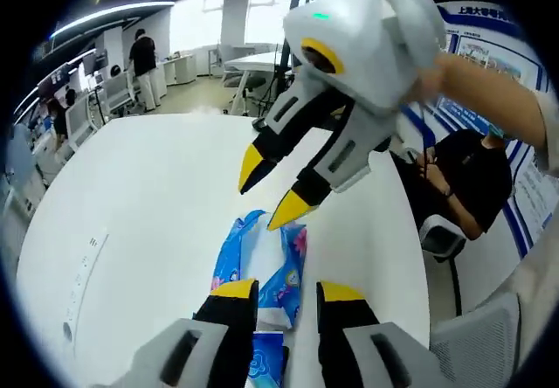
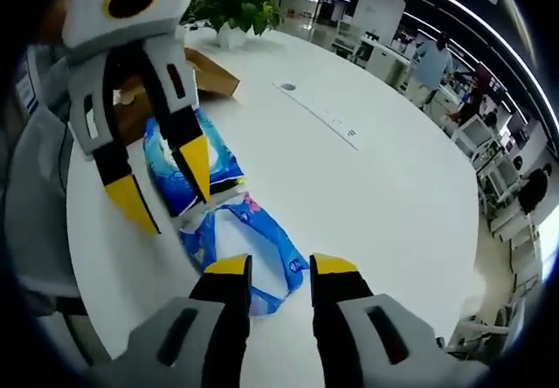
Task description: Operate the shoe box by opening the lid, removing the specified soft item, and placing it in the target area until the item is outside and the box remains undamaged.
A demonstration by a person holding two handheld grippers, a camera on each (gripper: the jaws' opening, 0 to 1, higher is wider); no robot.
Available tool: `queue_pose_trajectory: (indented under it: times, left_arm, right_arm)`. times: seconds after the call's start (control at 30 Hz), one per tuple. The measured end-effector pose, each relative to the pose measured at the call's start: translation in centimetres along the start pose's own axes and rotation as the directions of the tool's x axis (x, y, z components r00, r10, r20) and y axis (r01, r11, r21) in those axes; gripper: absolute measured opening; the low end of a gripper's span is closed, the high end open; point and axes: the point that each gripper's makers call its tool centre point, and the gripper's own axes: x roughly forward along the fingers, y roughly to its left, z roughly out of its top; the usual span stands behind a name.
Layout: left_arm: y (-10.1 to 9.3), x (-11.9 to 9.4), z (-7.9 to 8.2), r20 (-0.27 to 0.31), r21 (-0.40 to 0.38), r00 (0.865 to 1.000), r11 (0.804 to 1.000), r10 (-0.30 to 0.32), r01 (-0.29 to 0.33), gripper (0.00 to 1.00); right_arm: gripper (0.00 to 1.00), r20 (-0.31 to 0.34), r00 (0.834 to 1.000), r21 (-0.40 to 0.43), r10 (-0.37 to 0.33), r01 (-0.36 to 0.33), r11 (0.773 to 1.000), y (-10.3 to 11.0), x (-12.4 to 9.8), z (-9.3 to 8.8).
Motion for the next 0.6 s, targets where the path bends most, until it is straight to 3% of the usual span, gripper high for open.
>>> queue_pose_trajectory:
  times: [0.3,0.6]
  left_arm:
    - [0.2,-4.0,-0.2,0.071,-0.052,0.996,0.997,0.055,-0.052,0.33]
    - [-0.3,-7.8,-1.3,0.103,-0.055,0.991,0.995,0.087,-0.081,0.41]
  right_arm:
    - [0.34,0.022,1.0,0.038,-0.003,0.002,0.999,1.5,-2.3,1.5]
    - [0.45,0.037,0.999,0.017,0.015,-0.016,1.0,3.4,-4.1,3.3]
